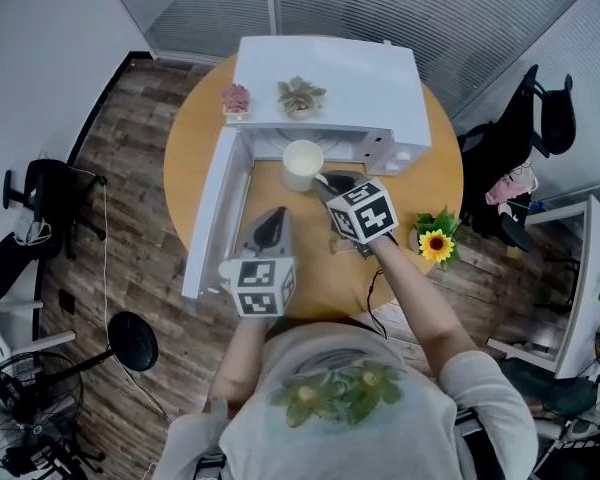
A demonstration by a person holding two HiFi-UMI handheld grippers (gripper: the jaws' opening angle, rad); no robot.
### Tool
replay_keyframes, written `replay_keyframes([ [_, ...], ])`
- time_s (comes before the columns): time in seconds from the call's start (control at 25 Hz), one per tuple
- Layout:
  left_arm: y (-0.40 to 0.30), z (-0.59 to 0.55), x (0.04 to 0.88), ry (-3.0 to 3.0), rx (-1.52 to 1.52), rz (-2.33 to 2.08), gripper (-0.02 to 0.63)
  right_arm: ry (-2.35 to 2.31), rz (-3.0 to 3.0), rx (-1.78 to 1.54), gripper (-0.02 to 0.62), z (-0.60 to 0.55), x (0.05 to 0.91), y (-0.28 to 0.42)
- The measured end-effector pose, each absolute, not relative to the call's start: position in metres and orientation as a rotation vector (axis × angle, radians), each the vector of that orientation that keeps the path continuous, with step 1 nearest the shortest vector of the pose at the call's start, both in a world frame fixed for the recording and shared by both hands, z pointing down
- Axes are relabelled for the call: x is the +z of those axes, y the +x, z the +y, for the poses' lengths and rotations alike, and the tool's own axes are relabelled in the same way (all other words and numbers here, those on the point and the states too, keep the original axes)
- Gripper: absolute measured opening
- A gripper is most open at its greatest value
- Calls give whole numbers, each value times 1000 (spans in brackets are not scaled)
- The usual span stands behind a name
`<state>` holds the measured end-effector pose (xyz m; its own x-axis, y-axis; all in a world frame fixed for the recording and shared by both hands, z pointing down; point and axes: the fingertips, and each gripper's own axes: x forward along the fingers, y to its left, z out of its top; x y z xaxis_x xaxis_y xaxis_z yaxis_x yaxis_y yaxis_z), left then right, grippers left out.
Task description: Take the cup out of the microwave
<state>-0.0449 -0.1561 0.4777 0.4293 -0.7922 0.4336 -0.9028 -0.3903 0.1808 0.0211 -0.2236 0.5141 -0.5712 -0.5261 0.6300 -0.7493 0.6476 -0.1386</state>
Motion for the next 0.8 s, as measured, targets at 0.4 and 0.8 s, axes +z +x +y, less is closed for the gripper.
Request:
replay_keyframes([
  [0.4,-45,-147,471,2346,429,-1471,3,1027,-2415,467,63,-193,465,21],
  [0.8,-49,-137,460,2394,415,-1451,3,1082,-2449,424,63,-160,444,28],
])
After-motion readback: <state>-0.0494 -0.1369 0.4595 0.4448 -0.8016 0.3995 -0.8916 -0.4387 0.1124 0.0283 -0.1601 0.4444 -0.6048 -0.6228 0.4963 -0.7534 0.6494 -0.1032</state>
